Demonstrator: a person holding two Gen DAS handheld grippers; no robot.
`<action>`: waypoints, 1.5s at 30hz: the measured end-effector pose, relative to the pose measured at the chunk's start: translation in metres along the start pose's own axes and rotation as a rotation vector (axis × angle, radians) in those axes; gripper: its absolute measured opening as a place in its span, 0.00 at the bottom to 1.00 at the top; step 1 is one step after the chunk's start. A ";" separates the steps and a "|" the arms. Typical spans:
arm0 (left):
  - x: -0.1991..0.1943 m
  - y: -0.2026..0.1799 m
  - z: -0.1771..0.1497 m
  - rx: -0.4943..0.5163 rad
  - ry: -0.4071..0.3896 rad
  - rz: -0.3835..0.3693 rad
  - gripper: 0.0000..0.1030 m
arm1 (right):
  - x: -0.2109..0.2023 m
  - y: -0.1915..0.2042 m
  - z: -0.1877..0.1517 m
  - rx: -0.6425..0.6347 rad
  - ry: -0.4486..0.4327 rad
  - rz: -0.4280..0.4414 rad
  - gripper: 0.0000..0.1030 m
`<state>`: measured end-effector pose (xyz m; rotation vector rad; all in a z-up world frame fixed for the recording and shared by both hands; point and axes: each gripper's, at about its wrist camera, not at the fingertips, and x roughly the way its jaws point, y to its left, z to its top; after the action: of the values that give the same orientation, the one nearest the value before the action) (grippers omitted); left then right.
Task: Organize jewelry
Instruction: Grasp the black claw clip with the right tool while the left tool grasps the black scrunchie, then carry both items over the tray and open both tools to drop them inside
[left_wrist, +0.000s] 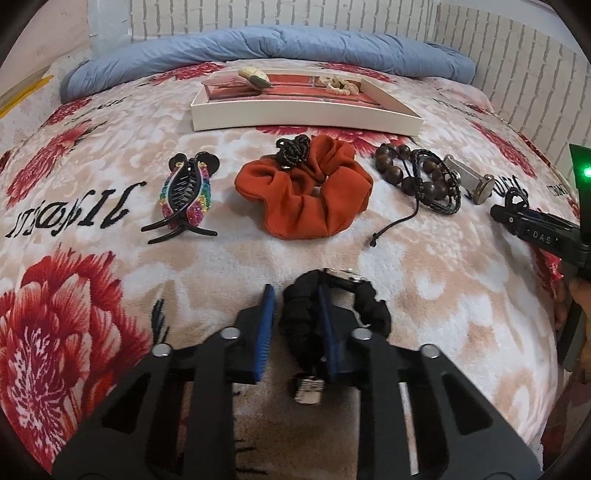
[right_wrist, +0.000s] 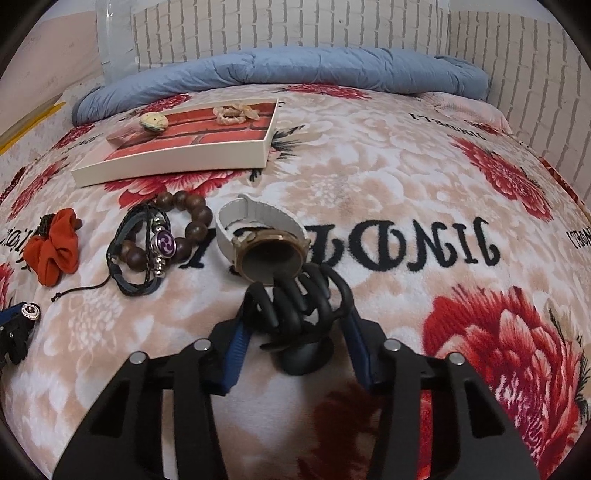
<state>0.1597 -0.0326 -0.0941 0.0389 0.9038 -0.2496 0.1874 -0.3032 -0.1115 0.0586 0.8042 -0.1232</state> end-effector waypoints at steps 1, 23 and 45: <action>0.000 -0.001 0.000 0.002 -0.001 0.000 0.18 | 0.000 0.000 0.000 0.000 0.000 0.000 0.46; -0.011 0.004 0.008 -0.010 -0.029 -0.030 0.11 | -0.009 -0.005 0.008 0.021 -0.027 0.002 0.41; -0.023 0.025 0.124 -0.005 -0.197 -0.014 0.11 | -0.010 0.044 0.093 -0.037 -0.134 0.059 0.41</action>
<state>0.2482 -0.0206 -0.0012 0.0029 0.7093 -0.2598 0.2530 -0.2684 -0.0396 0.0386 0.6705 -0.0556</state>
